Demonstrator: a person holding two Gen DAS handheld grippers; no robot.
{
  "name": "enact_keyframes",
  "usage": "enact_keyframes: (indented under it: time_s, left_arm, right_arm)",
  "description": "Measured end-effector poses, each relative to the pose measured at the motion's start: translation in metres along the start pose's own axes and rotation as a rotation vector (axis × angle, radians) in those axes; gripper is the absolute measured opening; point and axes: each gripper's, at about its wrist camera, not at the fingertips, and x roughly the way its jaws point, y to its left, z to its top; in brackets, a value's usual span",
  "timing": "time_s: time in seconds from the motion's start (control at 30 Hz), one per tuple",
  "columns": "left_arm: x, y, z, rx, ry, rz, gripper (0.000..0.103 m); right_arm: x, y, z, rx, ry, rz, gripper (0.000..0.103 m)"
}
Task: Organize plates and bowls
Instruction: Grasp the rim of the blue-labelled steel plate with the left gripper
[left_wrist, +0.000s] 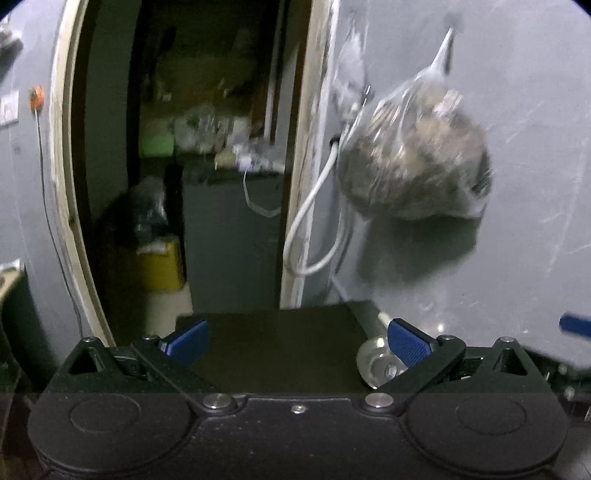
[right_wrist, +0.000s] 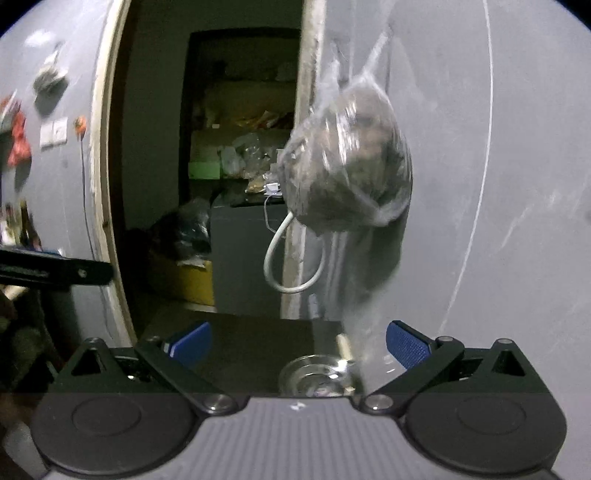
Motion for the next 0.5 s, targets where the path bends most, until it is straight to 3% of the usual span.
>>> enact_keyframes:
  time_s: [0.2, 0.37, 0.5]
  left_arm:
    - [0.106, -0.021, -0.004, 0.055, 0.164, -0.015, 0.102]
    - [0.196, -0.027, -0.021, 0.056, 0.266, -0.086, 0.102]
    - [0.253, -0.034, -0.036, 0.080, 0.299, -0.135, 0.102]
  right_arm:
    - [0.096, -0.033, -0.043, 0.154, 0.185, 0.017, 0.103]
    - [0.161, -0.048, -0.070, 0.227, 0.245, -0.064, 0.093]
    - [0.200, -0.054, -0.090, 0.257, 0.264, -0.120, 0.085]
